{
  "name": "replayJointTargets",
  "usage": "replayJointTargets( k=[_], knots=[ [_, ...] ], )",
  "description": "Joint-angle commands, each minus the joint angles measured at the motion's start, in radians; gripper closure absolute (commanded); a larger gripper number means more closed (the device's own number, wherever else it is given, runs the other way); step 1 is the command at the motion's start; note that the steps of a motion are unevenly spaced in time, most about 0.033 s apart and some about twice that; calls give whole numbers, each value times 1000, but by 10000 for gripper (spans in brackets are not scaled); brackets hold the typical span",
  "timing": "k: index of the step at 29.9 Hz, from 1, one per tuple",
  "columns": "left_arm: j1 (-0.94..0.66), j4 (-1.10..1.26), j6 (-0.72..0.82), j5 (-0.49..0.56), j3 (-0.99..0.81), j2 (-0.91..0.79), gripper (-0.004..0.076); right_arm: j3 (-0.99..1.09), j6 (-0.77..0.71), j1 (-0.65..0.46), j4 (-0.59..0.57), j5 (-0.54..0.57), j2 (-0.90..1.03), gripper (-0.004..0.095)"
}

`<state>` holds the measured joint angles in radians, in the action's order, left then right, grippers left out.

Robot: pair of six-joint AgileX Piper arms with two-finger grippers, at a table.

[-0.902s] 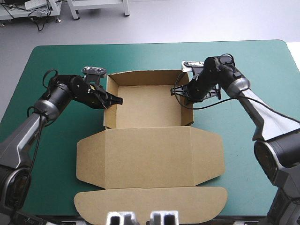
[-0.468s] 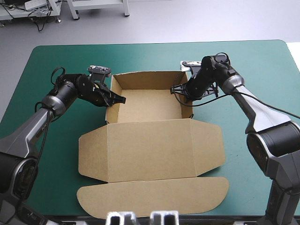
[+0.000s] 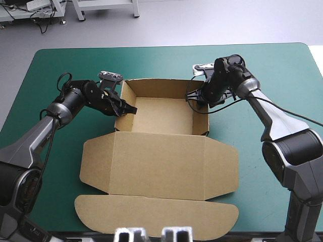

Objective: Fold the box

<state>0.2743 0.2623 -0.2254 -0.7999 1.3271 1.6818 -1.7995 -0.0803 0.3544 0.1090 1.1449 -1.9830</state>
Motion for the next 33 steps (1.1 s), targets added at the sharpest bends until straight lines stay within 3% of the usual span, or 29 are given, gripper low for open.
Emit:
replayJointTargets(
  k=[1,5,11,18,20,23,28,31,33],
  knots=[
    [8,19,-4,22,21,-36,369,-69,2,-1,-41,30,56,452],
    [8,19,-4,30,21,-36,242,-92,2,-1,-46,45,56,452],
    [8,5,-4,40,57,-40,239,-145,2,-1,-47,65,56,453],
    [8,-148,8,-78,249,-88,251,-242,2,-1,-44,103,82,453],
    [8,-164,10,-112,308,-117,279,-255,4,-1,-48,103,100,455],
    [8,-133,12,-183,401,-179,386,-265,9,-1,-68,103,137,455],
    [8,-123,10,-364,486,-291,704,-265,-25,-3,-64,103,193,455],
    [8,-123,0,-459,487,-369,734,-249,-44,-3,-39,105,212,455],
    [8,-123,0,-467,481,-431,734,-222,-44,-3,-22,105,224,461]
  ],
)
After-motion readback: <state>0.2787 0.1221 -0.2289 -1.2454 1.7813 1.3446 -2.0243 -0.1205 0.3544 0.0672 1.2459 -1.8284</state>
